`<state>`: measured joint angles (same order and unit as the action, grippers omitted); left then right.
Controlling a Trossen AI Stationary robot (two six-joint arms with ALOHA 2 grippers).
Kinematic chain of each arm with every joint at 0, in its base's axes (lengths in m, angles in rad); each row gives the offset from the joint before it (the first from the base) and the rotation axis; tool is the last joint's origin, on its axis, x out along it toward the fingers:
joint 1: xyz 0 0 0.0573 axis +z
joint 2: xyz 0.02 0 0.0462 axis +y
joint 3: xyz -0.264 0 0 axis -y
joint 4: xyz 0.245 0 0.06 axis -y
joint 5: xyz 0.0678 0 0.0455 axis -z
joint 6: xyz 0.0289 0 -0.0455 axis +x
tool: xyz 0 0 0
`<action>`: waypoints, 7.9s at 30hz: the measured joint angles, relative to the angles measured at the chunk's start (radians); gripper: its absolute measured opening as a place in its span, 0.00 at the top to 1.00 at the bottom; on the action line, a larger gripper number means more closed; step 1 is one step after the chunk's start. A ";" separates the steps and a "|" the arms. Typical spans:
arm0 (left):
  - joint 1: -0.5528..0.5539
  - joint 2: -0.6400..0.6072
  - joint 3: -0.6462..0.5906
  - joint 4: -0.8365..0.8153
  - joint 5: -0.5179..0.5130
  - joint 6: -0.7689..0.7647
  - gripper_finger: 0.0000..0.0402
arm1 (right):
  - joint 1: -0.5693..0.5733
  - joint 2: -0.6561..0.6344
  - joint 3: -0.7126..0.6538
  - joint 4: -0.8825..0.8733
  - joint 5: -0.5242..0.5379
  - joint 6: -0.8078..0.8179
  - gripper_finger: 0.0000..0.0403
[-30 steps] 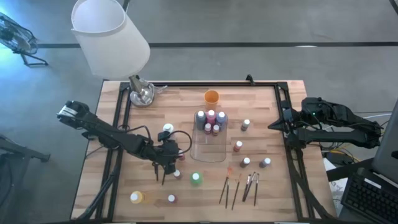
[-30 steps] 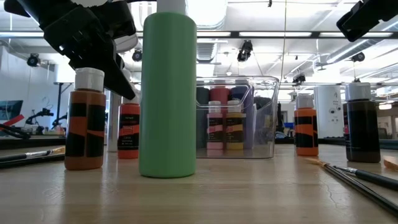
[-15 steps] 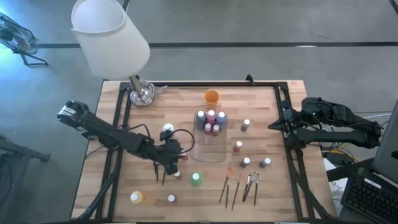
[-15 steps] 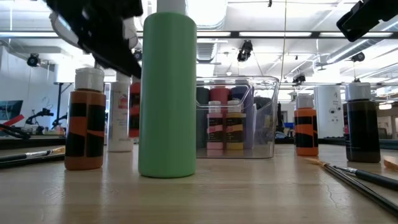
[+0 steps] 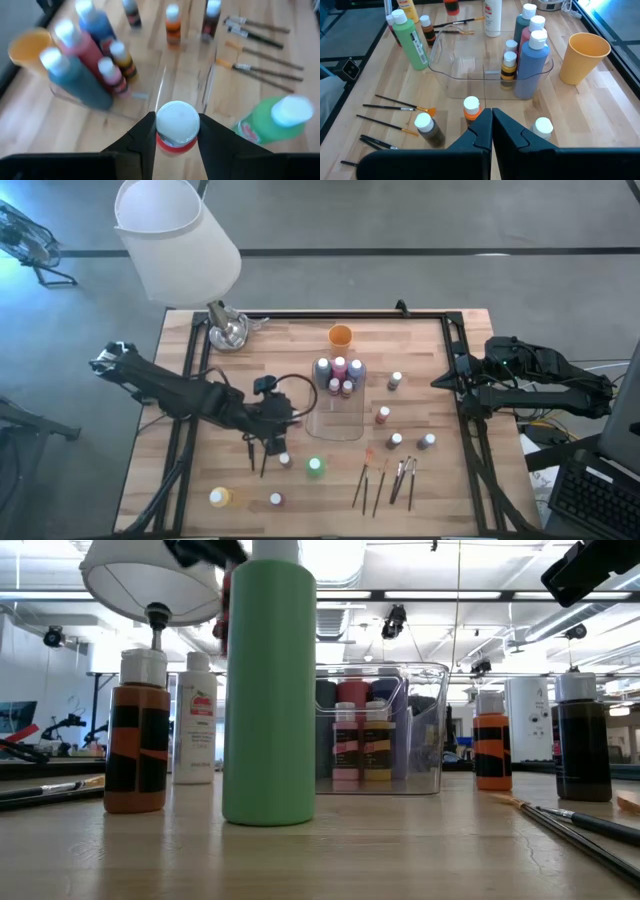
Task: Pick & Place Paint Supplies
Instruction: Put the red paint bottle into the transparent bin, then put the white paint bottle into the transparent bin
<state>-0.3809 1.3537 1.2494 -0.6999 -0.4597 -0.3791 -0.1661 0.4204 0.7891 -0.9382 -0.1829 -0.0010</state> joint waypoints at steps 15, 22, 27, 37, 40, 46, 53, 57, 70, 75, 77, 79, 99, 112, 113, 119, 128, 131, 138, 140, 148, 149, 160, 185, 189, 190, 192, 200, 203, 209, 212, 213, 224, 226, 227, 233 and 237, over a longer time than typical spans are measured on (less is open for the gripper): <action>0.004 0.000 0.158 0.092 -0.193 0.072 0.69 | 0.000 0.000 0.000 0.000 0.000 0.000 0.98; 0.044 0.012 0.156 0.173 -0.196 0.091 0.69 | 0.000 0.000 0.000 0.000 0.000 0.000 0.98; 0.089 0.041 0.155 0.177 -0.193 0.091 0.69 | 0.000 0.000 0.000 0.000 0.000 0.000 0.98; 0.151 0.127 0.155 0.180 -0.161 0.084 0.69 | 0.000 0.000 0.000 0.000 0.000 0.000 0.98; 0.163 0.157 0.158 0.181 -0.150 0.077 0.69 | 0.000 0.000 0.000 0.000 0.000 0.000 0.98; 0.174 0.198 0.155 0.185 -0.151 0.055 0.69 | 0.000 0.000 0.000 0.000 0.000 0.000 0.98; 0.181 0.244 0.154 0.184 -0.151 0.035 0.69 | 0.000 0.000 0.000 0.000 0.000 0.000 0.98; 0.185 0.271 0.153 0.184 -0.151 0.022 0.69 | 0.000 0.000 0.000 0.000 0.000 0.000 0.98; 0.200 0.322 0.148 0.133 -0.217 -0.080 0.69 | 0.000 0.000 0.000 0.000 0.000 0.000 0.98; 0.203 0.324 0.104 0.132 -0.239 -0.137 0.69 | 0.000 0.000 0.000 0.000 0.000 0.000 0.98; 0.206 0.324 0.078 0.146 -0.240 -0.159 0.69 | 0.000 0.000 0.000 0.000 0.000 0.000 0.98; 0.211 0.324 0.050 0.152 -0.240 -0.180 0.69 | 0.000 0.000 0.000 0.000 0.000 0.000 0.98; 0.276 0.324 -0.182 0.461 -0.188 -0.251 0.69 | 0.000 0.000 0.000 0.000 0.000 0.000 0.98; 0.292 0.343 -0.225 0.630 -0.133 -0.162 0.69 | 0.000 0.000 0.000 0.000 0.000 0.000 0.98; 0.294 0.349 -0.224 0.635 -0.129 -0.156 0.69 | 0.000 0.000 0.000 0.000 0.000 0.000 0.98; 0.309 0.375 -0.222 0.659 -0.127 -0.143 0.69 | 0.000 0.000 0.000 0.000 0.000 0.000 0.98; 0.316 0.378 -0.213 0.652 -0.125 -0.118 0.69 | 0.000 0.000 0.000 0.000 0.000 0.000 0.98; 0.318 0.378 -0.214 0.658 -0.123 -0.097 0.68 | 0.000 0.000 0.000 0.000 0.000 0.000 0.98; 0.319 0.380 -0.216 0.677 -0.122 -0.031 0.64 | 0.000 0.000 0.000 0.000 0.000 0.000 0.98; 0.322 0.380 -0.217 0.677 -0.123 -0.026 0.62 | 0.000 0.000 0.000 0.000 0.000 0.000 0.98; 0.329 0.381 -0.218 0.676 -0.079 -0.011 0.58 | 0.000 0.000 0.000 0.000 0.000 0.000 0.98; 0.329 0.381 -0.218 0.678 -0.073 -0.011 0.57 | 0.000 0.000 0.000 0.000 0.000 0.000 0.98; 0.329 0.363 -0.191 0.682 -0.070 0.023 0.53 | 0.000 0.000 0.000 0.000 0.000 0.000 0.98; 0.324 0.186 -0.050 0.428 -0.051 0.097 0.53 | 0.000 0.000 0.000 0.000 0.000 0.000 0.98; 0.313 0.123 -0.053 0.411 -0.050 0.096 0.53 | 0.000 0.000 0.000 0.000 0.000 0.000 0.98; 0.310 0.103 -0.055 0.411 -0.049 0.096 0.53 | 0.000 0.000 0.000 0.000 0.000 0.000 0.98; 0.302 0.073 -0.057 0.400 -0.049 0.096 0.53 | 0.000 0.000 0.000 0.000 0.000 0.000 0.98; 0.250 -0.023 -0.059 0.330 -0.048 0.095 0.53 | 0.000 0.000 0.000 0.000 0.000 0.000 0.98; 0.230 -0.054 -0.059 0.304 -0.048 0.095 0.53 | 0.000 0.000 0.000 0.000 0.000 0.000 0.98; 0.182 -0.115 -0.059 0.233 -0.039 0.095 0.53 | 0.000 0.000 0.000 0.000 0.000 0.000 0.98; 0.157 -0.140 -0.060 0.174 -0.020 0.090 0.53 | 0.000 0.000 0.000 0.000 0.000 0.000 0.98; 0.148 -0.147 -0.060 0.146 -0.018 0.087 0.53 | 0.000 0.000 0.000 0.000 0.000 0.000 0.98; 0.104 -0.171 -0.060 -0.210 -0.011 -0.110 0.53 | 0.000 0.000 0.000 0.000 0.000 0.000 0.98; 0.104 -0.170 -0.060 -0.272 -0.011 -0.148 0.53 | 0.000 0.000 0.000 0.000 0.000 0.000 0.98; 0.104 -0.169 -0.060 -0.295 -0.011 -0.165 0.53 | 0.000 0.000 0.000 0.000 0.000 0.000 0.98; 0.104 -0.169 -0.061 -0.340 -0.028 -0.256 0.53 | 0.000 0.000 0.000 0.000 0.000 0.000 0.98; 0.109 -0.161 -0.074 -0.340 -0.089 -0.353 0.53 | 0.000 0.000 0.000 0.000 0.000 0.000 0.98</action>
<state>-0.2716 1.1925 1.1751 -1.0400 -0.5486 -0.7321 -0.1661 0.4205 0.7891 -0.9385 -0.1829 -0.0010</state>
